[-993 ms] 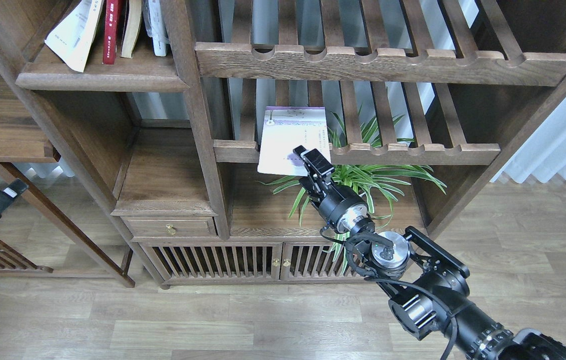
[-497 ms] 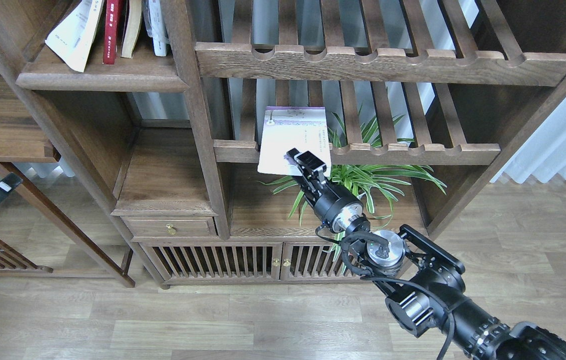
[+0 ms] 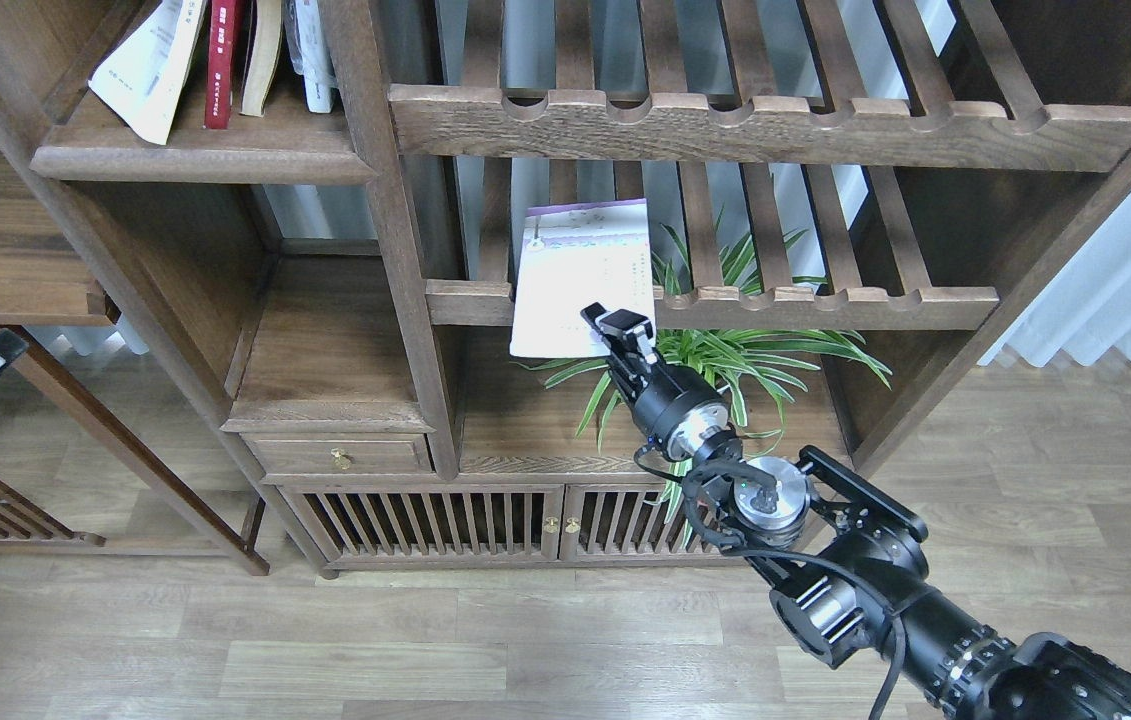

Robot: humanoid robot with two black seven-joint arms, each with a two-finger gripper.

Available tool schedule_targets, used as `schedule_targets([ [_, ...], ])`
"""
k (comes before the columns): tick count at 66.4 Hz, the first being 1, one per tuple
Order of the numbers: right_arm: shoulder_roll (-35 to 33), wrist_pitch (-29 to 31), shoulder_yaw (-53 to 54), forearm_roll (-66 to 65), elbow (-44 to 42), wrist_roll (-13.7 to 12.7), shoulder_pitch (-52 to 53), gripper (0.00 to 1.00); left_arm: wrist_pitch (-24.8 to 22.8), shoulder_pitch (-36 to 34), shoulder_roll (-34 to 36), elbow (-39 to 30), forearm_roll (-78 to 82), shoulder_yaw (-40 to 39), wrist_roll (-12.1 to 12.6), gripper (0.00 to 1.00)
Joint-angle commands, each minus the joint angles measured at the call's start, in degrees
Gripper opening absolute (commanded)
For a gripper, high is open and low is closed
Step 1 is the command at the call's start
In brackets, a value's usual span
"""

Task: Organize books on shelf
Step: 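Grasp the white book on the middle shelf with the right gripper and pull it out, then lower the white book and grasp its edge with the left gripper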

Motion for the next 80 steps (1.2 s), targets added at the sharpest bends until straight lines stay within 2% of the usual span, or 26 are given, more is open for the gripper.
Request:
schedule_targets([
  [1, 0.0, 0.66, 0.73, 0.07, 5.87, 0.16, -2.14, 0.06, 0.0, 0.06, -1.64, 1.05, 0.0, 0.03, -0.06, 0.88],
  [3, 0.0, 0.66, 0.99, 0.07, 7.64, 0.33, -3.55, 0.06, 0.0, 0.06, -1.91, 1.23, 0.0, 0.03, 0.03, 0.88],
  [4, 0.0, 0.57, 1.69, -0.1, 11.47, 0.42, -6.51, 0.06, 0.0, 0.06, -2.17, 1.41, 0.0, 0.3, 0.03, 0.88],
  [12, 0.0, 0.66, 1.7, -1.07, 18.44, 0.25, -15.4, 0.05, 0.0, 0.15, -3.14, 1.58, 0.0, 0.74, -0.06, 0.88],
  [29, 0.0, 0.83, 1.35, -4.23, 27.59, -0.02, -26.66, 0.06, 0.0, 4.71, -5.42, 1.58, -0.09, 1.53, 0.12, 0.88],
  [38, 0.0, 1.8, 0.64, -6.87, 28.29, -0.37, -30.88, 0.06, 0.0, 7.88, -6.13, 1.58, -0.88, 2.76, -0.67, 0.88],
  [49, 0.0, 2.68, -3.22, -8.63, 27.95, -1.86, -34.75, 0.06, 0.0, 10.08, -7.36, 1.58, -3.78, 6.44, -0.94, 0.97],
  [60, 0.0, 2.68, -3.22, -8.72, 26.89, -4.15, -34.58, 0.06, 0.0, 8.06, -9.2, 2.28, -8.7, 9.79, -0.32, 0.99],
  [68, 0.0, 2.68, -3.22, -8.81, 25.57, -7.13, -33.96, 0.07, 0.0, 7.36, -9.29, 2.29, -9.23, 12.42, -0.14, 0.99],
  [80, 0.0, 2.59, -3.49, -8.46, 22.41, -9.68, -30.36, 0.07, 0.0, 2.8, -9.29, 1.41, -12.13, 21.21, -0.67, 0.99],
])
